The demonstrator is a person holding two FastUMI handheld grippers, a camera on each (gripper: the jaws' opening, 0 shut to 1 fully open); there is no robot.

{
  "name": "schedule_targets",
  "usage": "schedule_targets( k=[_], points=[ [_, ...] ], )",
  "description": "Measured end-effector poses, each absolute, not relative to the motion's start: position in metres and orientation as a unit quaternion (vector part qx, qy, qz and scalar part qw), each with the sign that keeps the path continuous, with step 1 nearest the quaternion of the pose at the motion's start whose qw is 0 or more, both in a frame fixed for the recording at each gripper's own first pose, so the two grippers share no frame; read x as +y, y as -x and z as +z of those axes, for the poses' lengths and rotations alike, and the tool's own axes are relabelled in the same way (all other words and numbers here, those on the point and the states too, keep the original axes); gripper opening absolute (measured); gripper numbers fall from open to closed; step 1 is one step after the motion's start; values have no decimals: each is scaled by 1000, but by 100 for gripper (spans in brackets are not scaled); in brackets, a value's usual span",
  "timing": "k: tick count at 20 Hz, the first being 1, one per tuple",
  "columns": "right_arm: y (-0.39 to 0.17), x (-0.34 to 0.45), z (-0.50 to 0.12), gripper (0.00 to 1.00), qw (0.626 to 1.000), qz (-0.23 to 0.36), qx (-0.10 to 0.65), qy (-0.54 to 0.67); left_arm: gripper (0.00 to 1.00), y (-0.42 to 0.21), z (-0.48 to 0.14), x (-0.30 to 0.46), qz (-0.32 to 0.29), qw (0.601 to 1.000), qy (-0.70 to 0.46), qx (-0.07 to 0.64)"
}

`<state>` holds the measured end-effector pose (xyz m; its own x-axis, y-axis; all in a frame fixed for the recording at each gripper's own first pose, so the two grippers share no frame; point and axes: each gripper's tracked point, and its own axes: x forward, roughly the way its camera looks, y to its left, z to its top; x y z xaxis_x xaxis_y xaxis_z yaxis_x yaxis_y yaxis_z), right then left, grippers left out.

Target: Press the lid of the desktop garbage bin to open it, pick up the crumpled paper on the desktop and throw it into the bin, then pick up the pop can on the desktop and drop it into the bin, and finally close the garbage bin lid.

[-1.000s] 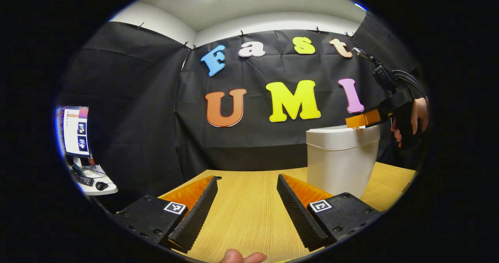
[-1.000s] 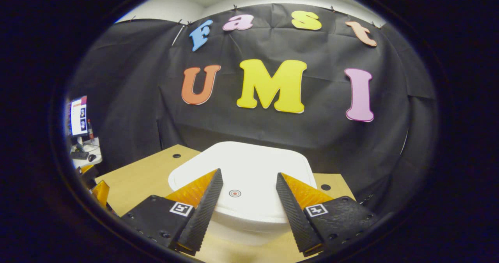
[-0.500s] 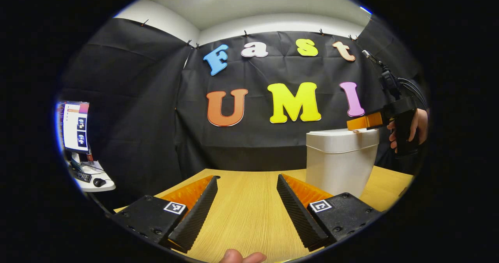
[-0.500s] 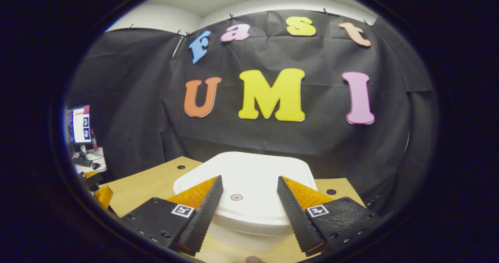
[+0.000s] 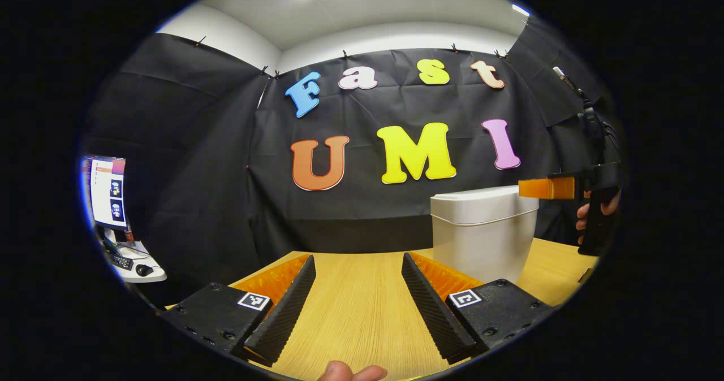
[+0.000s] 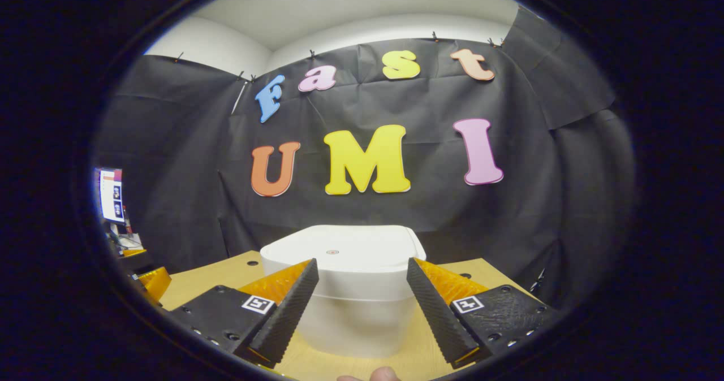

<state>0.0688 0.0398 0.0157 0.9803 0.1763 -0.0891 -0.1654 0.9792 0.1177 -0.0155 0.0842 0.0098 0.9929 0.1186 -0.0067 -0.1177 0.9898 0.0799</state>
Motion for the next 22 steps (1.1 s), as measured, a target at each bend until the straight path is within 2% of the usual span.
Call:
schedule_targets(
  k=[3,6,8,9,12,13,18,20,21,22],
  points=[
    [-38,34,4,96,995,72,42,-48,98,22,17,71,48,998,-45,-1],
    [-21,24,25,94,998,53,-11,7,98,28,30,62,54,997,-45,-14],
    [-12,28,32,99,998,52,-30,25,98,27,29,51,40,999,-32,-19],
    [-6,36,31,96,997,62,-34,23,99,24,25,44,26,999,-29,-14],
    [12,55,18,97,995,88,-36,7,98,25,25,46,28,999,-18,-14],
    [16,57,14,93,995,86,-42,12,98,26,26,48,31,999,-13,-16],
    [13,60,1,98,997,72,-34,7,98,24,23,49,35,999,-15,-13],
    [11,61,-2,93,997,71,-28,5,98,21,20,49,32,999,-16,-11],
    [10,62,-2,98,997,71,-26,5,99,19,18,52,34,999,-14,-7],
    [10,61,-2,95,997,71,-24,4,98,19,15,54,36,999,-12,-3]
  ],
)
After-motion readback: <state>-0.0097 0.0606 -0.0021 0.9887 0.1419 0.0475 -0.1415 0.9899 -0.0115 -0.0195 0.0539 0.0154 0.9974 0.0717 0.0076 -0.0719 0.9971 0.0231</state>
